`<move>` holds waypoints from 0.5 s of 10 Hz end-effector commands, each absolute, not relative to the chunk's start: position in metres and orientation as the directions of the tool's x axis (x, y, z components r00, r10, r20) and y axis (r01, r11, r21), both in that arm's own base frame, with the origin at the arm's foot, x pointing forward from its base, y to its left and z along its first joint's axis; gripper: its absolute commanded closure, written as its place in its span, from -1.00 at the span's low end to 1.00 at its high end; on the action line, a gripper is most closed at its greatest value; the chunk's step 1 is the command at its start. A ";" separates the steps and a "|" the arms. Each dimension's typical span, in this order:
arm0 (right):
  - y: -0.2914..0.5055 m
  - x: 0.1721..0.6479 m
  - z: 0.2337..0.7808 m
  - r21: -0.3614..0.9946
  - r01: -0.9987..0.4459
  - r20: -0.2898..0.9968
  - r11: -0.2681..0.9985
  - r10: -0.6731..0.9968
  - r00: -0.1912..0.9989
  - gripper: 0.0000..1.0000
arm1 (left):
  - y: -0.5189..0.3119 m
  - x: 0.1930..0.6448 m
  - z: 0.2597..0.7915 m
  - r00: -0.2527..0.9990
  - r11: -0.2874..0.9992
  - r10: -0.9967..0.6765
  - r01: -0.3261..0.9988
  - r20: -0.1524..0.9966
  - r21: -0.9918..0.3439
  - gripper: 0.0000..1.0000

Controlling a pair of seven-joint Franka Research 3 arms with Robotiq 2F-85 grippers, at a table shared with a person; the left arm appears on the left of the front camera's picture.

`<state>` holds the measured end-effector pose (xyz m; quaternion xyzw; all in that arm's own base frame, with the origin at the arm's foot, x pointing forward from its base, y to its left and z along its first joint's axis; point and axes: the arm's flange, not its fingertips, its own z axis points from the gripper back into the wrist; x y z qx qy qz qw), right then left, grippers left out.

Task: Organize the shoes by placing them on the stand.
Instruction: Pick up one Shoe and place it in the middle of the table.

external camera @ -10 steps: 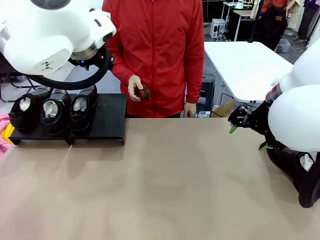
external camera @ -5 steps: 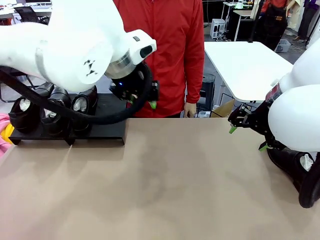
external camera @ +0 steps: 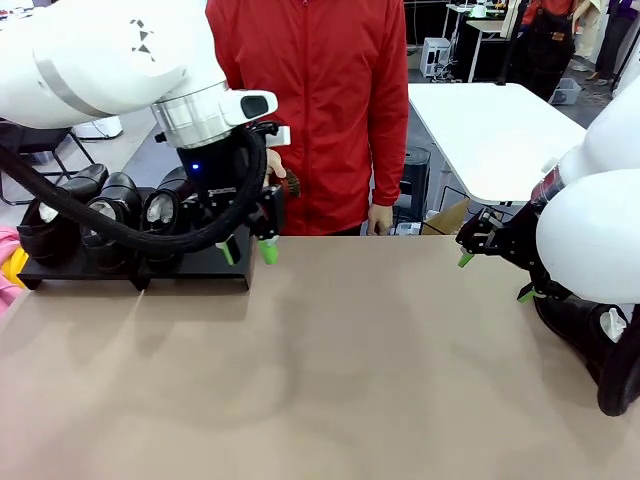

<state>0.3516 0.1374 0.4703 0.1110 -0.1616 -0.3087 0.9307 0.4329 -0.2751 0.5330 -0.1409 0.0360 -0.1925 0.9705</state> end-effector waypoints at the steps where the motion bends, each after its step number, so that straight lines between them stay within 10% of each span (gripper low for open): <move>1: 0.136 0.354 0.470 0.329 0.520 0.226 0.789 -0.600 0.767 -1.00 | -0.260 0.439 0.530 0.933 0.889 -0.357 0.355 0.046 -0.290 -0.22; 2: 0.137 0.352 0.470 0.306 0.539 0.232 0.785 -0.611 0.757 -1.00 | -0.275 0.433 0.533 0.923 0.886 -0.384 0.363 -0.016 -0.287 -0.22; 3: 0.174 0.344 0.460 0.028 0.248 0.317 0.968 -0.244 0.917 -1.00 | -0.275 0.433 0.533 0.923 0.886 -0.384 0.363 -0.016 -0.287 -0.22; 5: 0.146 0.348 0.440 -0.101 0.009 0.164 0.995 0.008 0.986 -1.00 | -0.275 0.433 0.533 0.923 0.886 -0.384 0.363 -0.016 -0.287 -0.22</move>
